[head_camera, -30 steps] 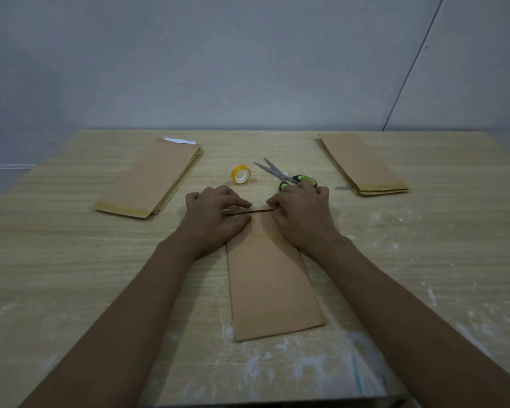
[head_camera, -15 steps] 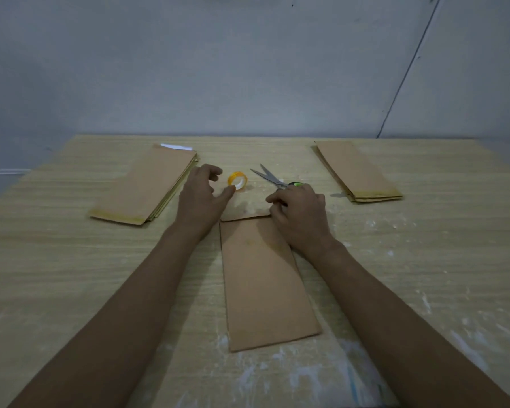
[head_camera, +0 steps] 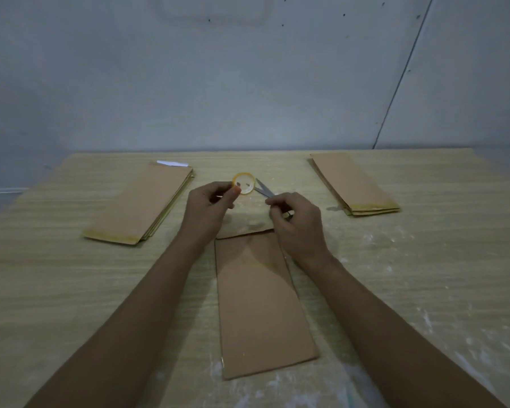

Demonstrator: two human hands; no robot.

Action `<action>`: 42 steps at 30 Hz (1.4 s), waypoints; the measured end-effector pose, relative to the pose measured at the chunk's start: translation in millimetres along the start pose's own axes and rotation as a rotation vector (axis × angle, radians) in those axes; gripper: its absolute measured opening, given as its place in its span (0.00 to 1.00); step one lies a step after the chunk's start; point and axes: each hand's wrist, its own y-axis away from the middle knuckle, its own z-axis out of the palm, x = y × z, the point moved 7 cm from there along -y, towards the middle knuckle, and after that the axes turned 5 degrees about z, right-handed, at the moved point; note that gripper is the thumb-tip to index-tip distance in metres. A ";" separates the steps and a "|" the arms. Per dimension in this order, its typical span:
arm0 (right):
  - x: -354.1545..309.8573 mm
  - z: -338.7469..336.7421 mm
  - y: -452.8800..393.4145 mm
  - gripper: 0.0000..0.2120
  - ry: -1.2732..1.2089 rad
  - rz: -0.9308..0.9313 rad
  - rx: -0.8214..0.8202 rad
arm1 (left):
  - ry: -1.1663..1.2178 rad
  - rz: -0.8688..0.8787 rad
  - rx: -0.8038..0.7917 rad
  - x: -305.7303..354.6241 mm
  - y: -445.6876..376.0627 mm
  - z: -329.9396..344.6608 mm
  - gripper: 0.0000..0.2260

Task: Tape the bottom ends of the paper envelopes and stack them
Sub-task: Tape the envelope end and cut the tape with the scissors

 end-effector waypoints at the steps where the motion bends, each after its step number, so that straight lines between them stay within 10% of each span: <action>1: 2.7 -0.4 -1.9 0.09 -0.056 0.055 0.008 | 0.036 0.015 -0.010 4.8 1.9 2.8 0.06; 16: 23.5 19.6 1.7 0.10 -0.863 0.762 -0.257 | 0.335 -0.214 -0.269 -17.7 19.6 41.8 0.06; 42: 32.7 24.1 1.3 0.06 -0.932 0.807 -0.377 | 0.339 -0.124 -0.340 -13.9 19.4 46.9 0.10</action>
